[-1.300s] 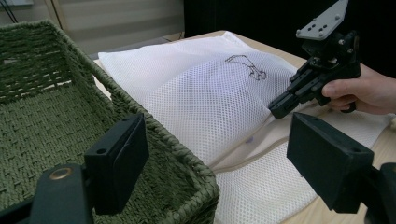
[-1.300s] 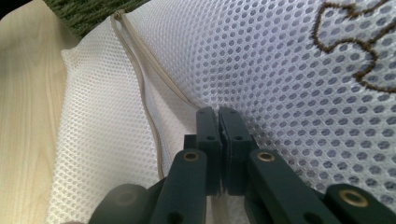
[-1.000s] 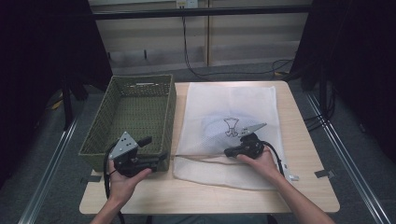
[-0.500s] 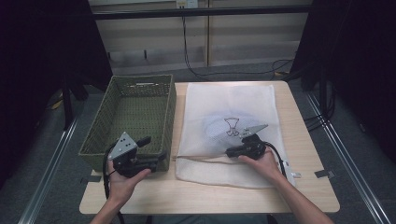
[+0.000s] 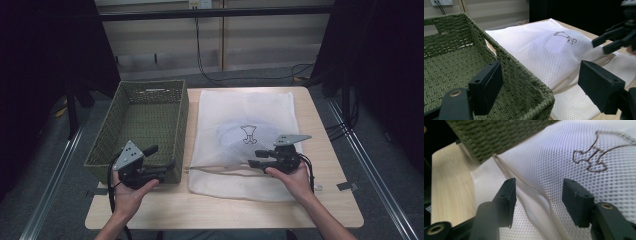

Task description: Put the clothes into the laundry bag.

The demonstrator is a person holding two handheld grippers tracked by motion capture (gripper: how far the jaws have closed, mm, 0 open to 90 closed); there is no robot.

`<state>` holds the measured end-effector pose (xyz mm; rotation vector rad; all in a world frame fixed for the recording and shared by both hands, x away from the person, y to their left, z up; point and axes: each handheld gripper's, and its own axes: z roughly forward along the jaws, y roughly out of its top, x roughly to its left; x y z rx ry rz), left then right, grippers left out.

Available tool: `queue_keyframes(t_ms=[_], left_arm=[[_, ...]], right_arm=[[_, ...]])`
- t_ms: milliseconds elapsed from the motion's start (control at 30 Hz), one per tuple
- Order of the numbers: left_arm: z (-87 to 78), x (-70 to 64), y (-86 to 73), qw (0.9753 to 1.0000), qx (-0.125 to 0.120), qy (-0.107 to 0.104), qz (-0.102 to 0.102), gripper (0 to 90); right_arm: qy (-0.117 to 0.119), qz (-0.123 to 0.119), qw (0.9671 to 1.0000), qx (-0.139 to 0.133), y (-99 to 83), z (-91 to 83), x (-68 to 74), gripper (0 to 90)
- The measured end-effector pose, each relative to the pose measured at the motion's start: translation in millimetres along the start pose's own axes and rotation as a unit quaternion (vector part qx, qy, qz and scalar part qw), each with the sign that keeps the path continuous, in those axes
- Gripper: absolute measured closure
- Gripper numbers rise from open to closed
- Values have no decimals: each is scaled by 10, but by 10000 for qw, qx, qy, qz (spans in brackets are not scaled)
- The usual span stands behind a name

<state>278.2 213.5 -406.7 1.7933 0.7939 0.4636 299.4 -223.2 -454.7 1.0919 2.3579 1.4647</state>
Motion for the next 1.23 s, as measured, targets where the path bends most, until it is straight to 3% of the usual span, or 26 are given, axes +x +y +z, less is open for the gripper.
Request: queue_keyframes(t_ms=[133, 200, 300, 400, 467, 667, 733, 867, 967, 1067, 1167, 1233], left_arm=[[-12, -18, -7, 9999, 39, 111, -7, 193], [-36, -20, -4, 10000, 9, 50, -24, 191], [-68, -28, -25, 10000, 61, 53, 27, 187], [-110, -27, -72, 9998, 114, 133, 27, 186], [-146, -23, -94, 9999, 73, 151, 1, 185], [-281, 0, -178, 9997, 19, 232, -71, 180], [-331, 19, -226, 9995, -34, 255, -171, 180], [-402, 46, -266, 9991, -171, 296, -265, 177], [-419, 18, -297, 9991, -159, 351, -147, 174], [-411, 1, -311, 9993, -136, 323, -156, 174], [-392, -15, -315, 9994, -127, 280, -128, 182], [-384, -22, -307, 9994, -147, 287, -98, 192]], right_arm=[[-328, -43, 9993, -176, -16, -227, 78, 362], [-427, -20, 9986, -316, -26, -328, 99, 343], [-600, 25, 9969, -509, -63, -521, 141, 333], [-789, 111, 9955, -504, -148, -664, 166, 332], [-794, 157, 9952, -553, -222, -745, 173, 333], [-1084, 326, 9898, -860, -428, -983, 145, 339], [-1132, 437, 9875, -1004, -505, -1041, 127, 343], [-1265, 433, 9861, -985, -580, -1102, 134, 361], [-1400, 371, 9826, -1159, -585, -1171, 143, 367], [-1512, 415, 9796, -1256, -622, -1243, 132, 374], [-1522, 429, 9793, -1264, -631, -1257, 108, 381], [-1453, 412, 9812, -1201, -631, -1229, 97, 400]])
